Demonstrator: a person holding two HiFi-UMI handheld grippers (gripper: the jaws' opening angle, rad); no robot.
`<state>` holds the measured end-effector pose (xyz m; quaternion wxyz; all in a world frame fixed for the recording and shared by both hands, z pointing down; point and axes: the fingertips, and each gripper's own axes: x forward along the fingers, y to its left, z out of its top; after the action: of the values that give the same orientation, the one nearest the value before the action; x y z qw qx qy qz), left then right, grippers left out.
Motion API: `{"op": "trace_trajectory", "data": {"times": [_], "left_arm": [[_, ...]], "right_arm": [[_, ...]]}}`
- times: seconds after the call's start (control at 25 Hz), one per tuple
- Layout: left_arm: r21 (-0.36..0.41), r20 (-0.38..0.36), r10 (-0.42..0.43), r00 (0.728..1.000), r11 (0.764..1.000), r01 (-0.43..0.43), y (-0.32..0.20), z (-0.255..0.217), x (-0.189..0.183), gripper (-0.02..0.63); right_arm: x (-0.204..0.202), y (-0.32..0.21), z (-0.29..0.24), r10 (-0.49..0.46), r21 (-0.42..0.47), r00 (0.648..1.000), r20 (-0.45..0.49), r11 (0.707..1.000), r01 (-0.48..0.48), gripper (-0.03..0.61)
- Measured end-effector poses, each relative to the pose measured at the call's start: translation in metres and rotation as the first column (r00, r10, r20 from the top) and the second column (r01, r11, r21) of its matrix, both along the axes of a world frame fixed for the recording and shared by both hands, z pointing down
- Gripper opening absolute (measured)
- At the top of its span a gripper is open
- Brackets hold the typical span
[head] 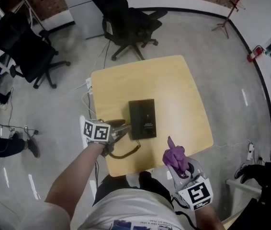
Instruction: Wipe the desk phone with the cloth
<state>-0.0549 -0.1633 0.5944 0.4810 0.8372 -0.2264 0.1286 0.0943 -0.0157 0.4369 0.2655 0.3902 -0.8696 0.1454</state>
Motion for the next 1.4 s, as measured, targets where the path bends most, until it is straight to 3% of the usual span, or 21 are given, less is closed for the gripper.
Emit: {"op": "trace_trajectory", "data": {"times": [0.2, 0.52, 0.6, 0.72, 1.0, 1.4], "left_arm": [[-0.099, -0.151, 0.031, 0.988, 0.994, -0.047, -0.024, 0.009, 0.027, 0.272], [-0.207, -0.301, 0.128, 0.945, 0.959, -0.196, -0.021, 0.012, 0.063, 0.237], [-0.211, -0.3, 0.141, 0.944, 0.955, -0.21, -0.021, 0.013, 0.065, 0.173], [-0.188, -0.271, 0.156, 0.95, 0.959, -0.211, -0.02, 0.013, 0.063, 0.183], [-0.154, -0.288, 0.15, 0.946, 0.968, -0.2, -0.009, -0.015, 0.062, 0.178], [-0.11, -0.315, 0.114, 0.942, 0.982, -0.155, 0.027, -0.088, 0.077, 0.178]], "right_arm": [[-0.005, -0.007, 0.002, 0.05, -0.038, 0.998, -0.037, 0.998, -0.052, 0.106], [-0.008, -0.004, 0.006, 0.107, -0.082, 0.992, -0.062, 0.99, -0.112, 0.106], [-0.007, -0.003, 0.009, 0.118, -0.092, 0.991, -0.063, 0.988, -0.123, 0.106], [-0.009, -0.006, 0.011, 0.125, -0.101, 0.99, -0.063, 0.986, -0.131, 0.106], [-0.01, -0.021, 0.004, 0.107, -0.071, 0.994, -0.032, 0.992, -0.109, 0.106], [-0.02, -0.069, -0.051, -0.013, 0.133, 0.998, 0.055, 0.991, 0.006, 0.106]]}}
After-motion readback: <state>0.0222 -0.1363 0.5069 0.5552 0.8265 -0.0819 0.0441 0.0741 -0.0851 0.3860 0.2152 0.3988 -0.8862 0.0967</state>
